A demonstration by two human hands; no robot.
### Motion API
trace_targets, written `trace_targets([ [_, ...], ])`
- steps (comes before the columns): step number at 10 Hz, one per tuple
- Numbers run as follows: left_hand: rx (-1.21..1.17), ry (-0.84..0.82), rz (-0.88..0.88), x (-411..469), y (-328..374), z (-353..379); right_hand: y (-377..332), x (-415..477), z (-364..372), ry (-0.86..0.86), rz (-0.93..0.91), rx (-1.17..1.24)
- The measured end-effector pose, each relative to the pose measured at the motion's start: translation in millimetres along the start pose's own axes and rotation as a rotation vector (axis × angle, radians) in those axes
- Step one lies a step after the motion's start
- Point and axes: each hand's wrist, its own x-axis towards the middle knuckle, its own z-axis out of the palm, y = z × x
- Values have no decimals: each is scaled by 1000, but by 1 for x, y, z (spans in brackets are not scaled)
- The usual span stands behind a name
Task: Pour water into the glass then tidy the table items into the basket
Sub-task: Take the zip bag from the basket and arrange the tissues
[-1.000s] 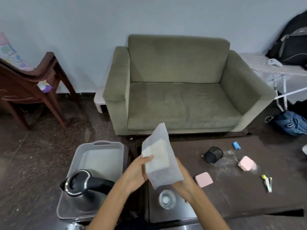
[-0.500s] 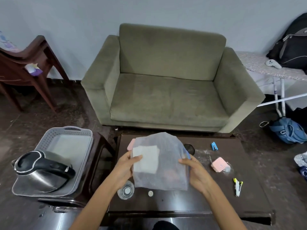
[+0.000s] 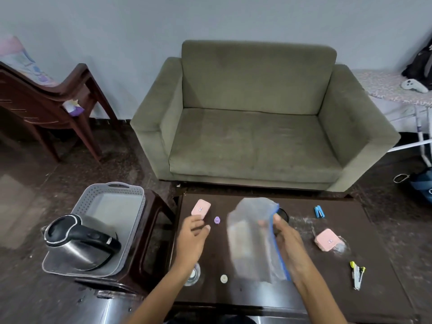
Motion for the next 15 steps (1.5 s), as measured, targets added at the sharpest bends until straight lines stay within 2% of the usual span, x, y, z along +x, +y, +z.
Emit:
trace_targets([
  [1, -30, -269, -8, -25, 15, 19, 6, 3, 14, 39, -54, -264],
  [2, -121, -513, -51, -38, 21, 37, 15, 5, 23, -13, -139, -484],
  [3, -49, -438, -32, -29, 12, 45, 21, 9, 20, 9, -170, -517],
  [4, -6, -209, -104, -15, 1, 42, 21, 15, 3, 88, -209, -625],
  [5, 150, -47, -21, -9, -8, 32, 18, 16, -16, 150, -306, -1028],
  [6, 274, -10, 67, -13, -15, 29, 20, 12, -25, 208, -324, -1428],
  [7, 386, -7, 150, -23, -18, 40, 19, 4, -27, 118, -285, -1544],
  [8, 469, -17, 204, -32, -18, 51, 11, -6, -31, 79, -327, -1472],
  [9, 511, -41, 196, -36, -17, 59, 5, -20, -35, 217, -680, -1393],
  [10, 539, -64, 175, -38, -20, 59, 9, -28, -24, 79, -758, -1471],
  [11, 528, -115, 156, -40, -21, 58, 27, -11, -9, -157, -380, -1806],
  [12, 463, -185, 97, -41, -24, 56, 47, 16, -3, -234, -266, -1962],
  [13, 420, -234, 45, -37, -29, 51, 68, 40, -11, -211, -185, -2012],
  [14, 416, -231, 40, -29, -34, 43, 83, 53, -14, -161, -5, -2039],
  [15, 415, -235, 43, -23, -32, 34, 80, 50, -3, -57, 33, -1734],
])
